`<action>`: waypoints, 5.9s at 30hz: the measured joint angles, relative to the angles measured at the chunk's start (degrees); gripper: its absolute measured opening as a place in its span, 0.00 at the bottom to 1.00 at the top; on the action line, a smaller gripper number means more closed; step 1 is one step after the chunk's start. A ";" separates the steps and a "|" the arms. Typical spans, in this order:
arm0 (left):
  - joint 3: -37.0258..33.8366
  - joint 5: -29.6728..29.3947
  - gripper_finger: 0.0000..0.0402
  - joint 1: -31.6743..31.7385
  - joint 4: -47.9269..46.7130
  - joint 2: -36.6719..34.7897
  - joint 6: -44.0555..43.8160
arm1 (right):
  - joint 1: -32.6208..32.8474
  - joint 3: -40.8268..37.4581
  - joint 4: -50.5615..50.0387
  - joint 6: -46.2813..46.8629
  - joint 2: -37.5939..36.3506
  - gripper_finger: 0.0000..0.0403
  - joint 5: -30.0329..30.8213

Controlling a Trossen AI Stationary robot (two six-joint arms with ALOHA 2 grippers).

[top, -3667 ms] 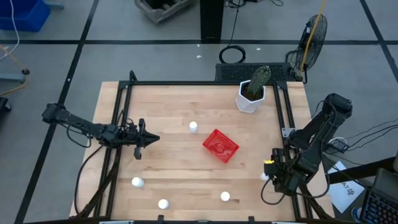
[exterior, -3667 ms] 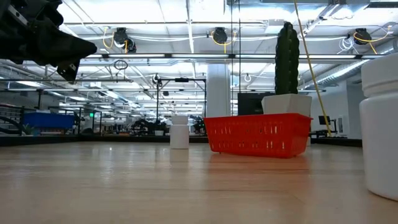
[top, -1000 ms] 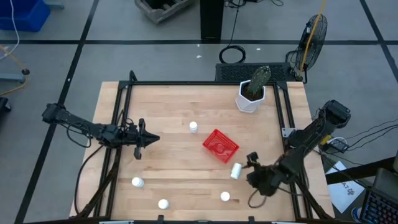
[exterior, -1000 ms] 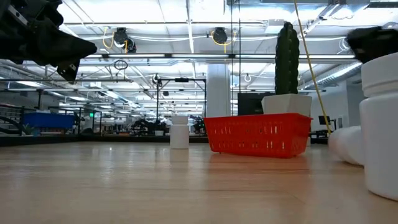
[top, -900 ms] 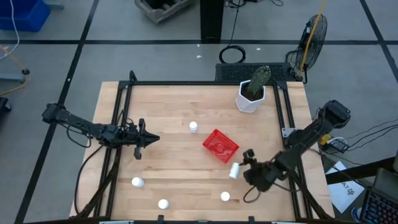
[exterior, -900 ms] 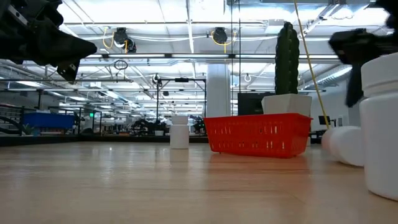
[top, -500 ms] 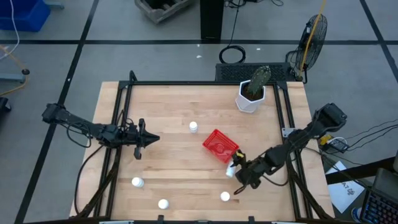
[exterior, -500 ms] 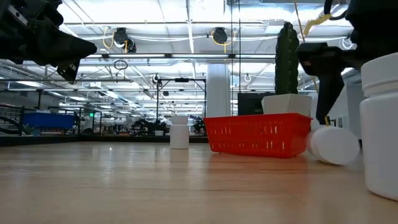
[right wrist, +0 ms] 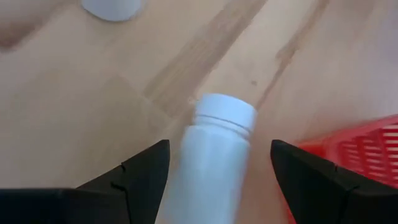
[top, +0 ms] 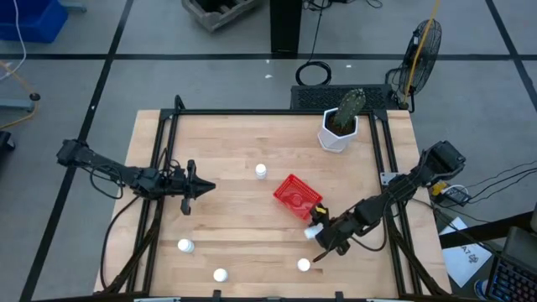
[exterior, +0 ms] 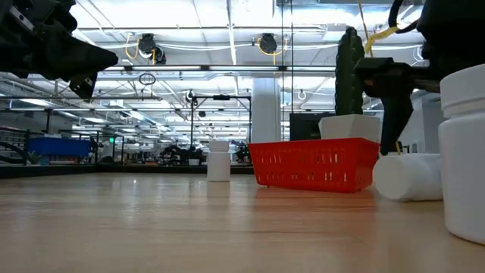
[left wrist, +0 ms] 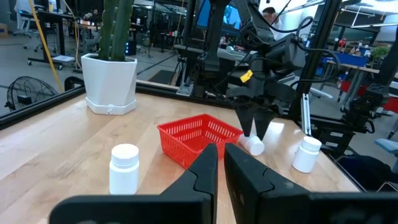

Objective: Pick and place pill bottles into a basket
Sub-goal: Put the white pill bottle into the red bin

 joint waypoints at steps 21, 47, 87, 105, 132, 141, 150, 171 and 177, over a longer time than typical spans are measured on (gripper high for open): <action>0.00 0.00 0.08 0.01 -0.04 0.02 0.00 | -2.10 0.00 -0.98 19.54 3.31 0.57 -4.67; 0.02 -0.02 0.08 0.00 -0.02 0.01 0.00 | 17.63 -9.25 26.23 40.27 2.88 0.38 34.31; 0.01 -0.01 0.08 0.00 -0.03 0.02 0.00 | 20.93 -21.05 83.57 44.39 31.54 0.38 54.73; 0.00 -0.01 0.08 0.01 0.00 0.00 0.00 | 26.34 -20.17 83.49 43.25 35.26 0.41 61.44; 0.00 -0.01 0.08 0.00 -0.01 0.01 0.00 | 25.89 -20.26 87.92 36.61 35.44 0.40 61.32; 0.00 -0.02 0.08 0.01 -0.02 0.00 0.00 | 25.03 -20.26 101.12 18.53 32.28 0.39 59.14; 0.00 -0.02 0.08 0.01 -0.02 0.00 0.00 | 15.24 -20.20 101.04 10.19 20.72 0.39 46.03; 0.02 -2.91 0.08 0.08 11.81 0.81 -7.43 | 0.21 -20.20 82.95 17.79 5.78 0.39 22.97; 0.02 -8.15 0.08 0.14 17.74 7.05 -9.75 | -0.56 -20.17 82.68 18.29 5.75 0.39 22.54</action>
